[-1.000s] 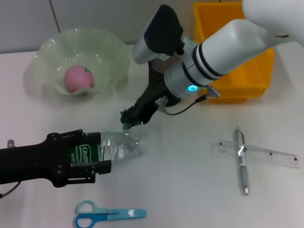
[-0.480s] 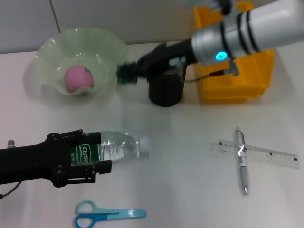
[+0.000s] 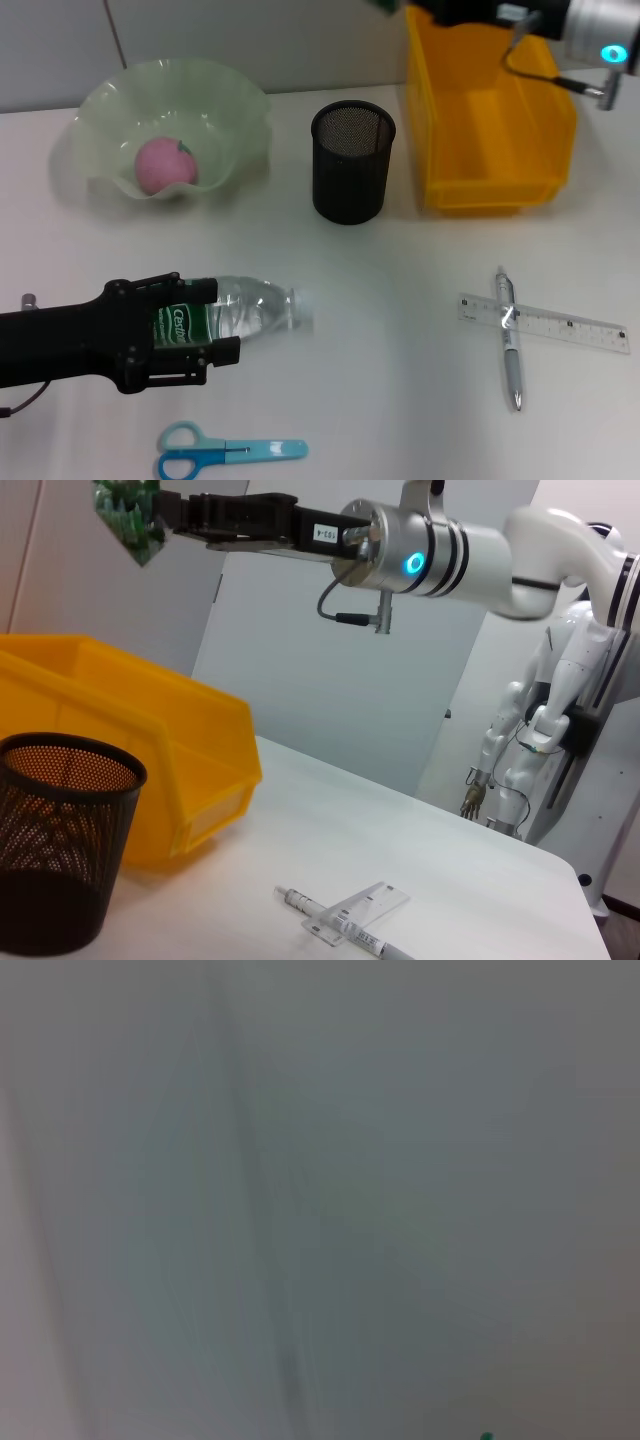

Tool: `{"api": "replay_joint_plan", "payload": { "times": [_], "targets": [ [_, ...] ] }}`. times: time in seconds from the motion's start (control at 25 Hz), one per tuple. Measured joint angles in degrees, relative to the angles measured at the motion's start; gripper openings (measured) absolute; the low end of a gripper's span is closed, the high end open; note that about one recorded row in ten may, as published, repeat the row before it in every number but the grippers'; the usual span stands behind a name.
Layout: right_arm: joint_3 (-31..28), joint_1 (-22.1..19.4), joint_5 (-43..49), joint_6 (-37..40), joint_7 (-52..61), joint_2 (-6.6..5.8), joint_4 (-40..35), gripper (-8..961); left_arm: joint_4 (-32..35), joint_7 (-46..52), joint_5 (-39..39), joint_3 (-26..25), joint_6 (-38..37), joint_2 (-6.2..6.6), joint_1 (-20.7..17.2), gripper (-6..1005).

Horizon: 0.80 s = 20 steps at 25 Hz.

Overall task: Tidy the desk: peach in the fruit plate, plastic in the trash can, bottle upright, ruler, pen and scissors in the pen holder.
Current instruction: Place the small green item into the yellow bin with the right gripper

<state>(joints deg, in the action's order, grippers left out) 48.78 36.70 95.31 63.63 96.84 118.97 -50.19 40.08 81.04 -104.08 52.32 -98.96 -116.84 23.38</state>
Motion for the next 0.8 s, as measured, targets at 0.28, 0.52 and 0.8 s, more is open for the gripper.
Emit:
{"api": "replay_joint_plan", "payload": {
  "times": [0.28,0.52,0.8],
  "targets": [
    [-7.33,-1.26,-2.0,-7.42,-7.89,-0.51,6.39,41,0.0,0.0,-0.14,-0.02,0.0,-0.1,0.42,828],
    [-6.96,-1.7,-1.0,-11.88,-9.57,-0.58,8.01,54,0.0,0.0,-0.04,-0.03,0.0,-0.15,0.62,828],
    [-6.35,0.36,3.42,-13.42,-8.01,-1.93,11.7,170,0.0,0.69,0.05,-0.03,0.0,-0.09,0.79,827]
  ]
}}
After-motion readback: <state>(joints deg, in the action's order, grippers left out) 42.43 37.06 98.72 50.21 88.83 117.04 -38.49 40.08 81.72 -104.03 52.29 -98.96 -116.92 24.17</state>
